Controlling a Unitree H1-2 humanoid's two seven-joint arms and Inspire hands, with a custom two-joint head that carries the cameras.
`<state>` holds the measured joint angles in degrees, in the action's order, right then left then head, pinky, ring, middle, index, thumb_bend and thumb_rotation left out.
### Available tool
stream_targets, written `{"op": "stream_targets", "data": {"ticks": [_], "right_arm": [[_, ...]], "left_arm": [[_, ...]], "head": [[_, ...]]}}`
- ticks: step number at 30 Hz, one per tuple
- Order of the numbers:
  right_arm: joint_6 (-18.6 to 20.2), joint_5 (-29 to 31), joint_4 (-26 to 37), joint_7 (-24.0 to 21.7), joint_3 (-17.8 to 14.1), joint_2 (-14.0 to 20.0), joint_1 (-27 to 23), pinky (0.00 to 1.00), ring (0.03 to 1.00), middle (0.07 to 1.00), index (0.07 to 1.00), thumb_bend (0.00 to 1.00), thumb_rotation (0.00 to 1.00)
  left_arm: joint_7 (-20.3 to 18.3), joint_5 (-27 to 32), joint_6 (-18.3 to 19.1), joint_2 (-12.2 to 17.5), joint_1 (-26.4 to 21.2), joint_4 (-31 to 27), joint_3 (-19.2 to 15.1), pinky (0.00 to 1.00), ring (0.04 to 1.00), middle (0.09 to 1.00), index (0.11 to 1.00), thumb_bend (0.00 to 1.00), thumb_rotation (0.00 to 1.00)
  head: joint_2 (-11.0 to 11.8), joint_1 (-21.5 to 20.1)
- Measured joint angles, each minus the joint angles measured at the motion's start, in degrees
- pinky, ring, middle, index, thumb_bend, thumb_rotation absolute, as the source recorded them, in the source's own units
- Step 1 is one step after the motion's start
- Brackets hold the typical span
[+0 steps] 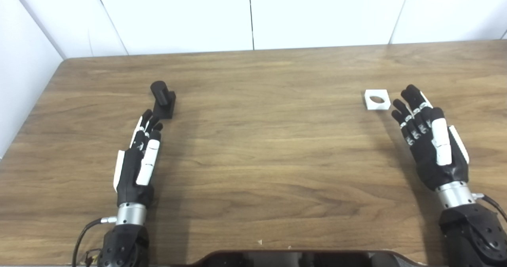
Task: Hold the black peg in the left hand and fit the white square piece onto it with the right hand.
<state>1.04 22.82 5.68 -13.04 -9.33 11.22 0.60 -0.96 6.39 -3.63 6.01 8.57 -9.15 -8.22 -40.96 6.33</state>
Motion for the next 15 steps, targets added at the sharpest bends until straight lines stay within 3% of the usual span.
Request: {"op": "stream_targets", "data": {"ticks": [5, 15], "right_arm": [[0.0, 0.0, 0.0, 0.0, -0.1, -0.1, 0.0, 0.96, 0.945, 0.957, 0.927, 0.53, 0.82], [0.0, 0.0, 0.0, 0.0, -0.2, -0.2, 0.1, 0.95, 0.946, 0.961, 0.931, 0.55, 0.81]], "left_arm": [[-0.1, 0.3, -0.1, 0.0, 0.0, 0.1, 0.0, 0.97, 0.948, 0.961, 0.97, 0.48, 0.74], [-0.2, 0.5, -1.6, 0.1, 0.0, 0.3, -0.1, 0.96, 0.939, 0.954, 0.962, 0.51, 0.74]], "head": [[-0.1, 0.0], [-0.1, -0.2]]}}
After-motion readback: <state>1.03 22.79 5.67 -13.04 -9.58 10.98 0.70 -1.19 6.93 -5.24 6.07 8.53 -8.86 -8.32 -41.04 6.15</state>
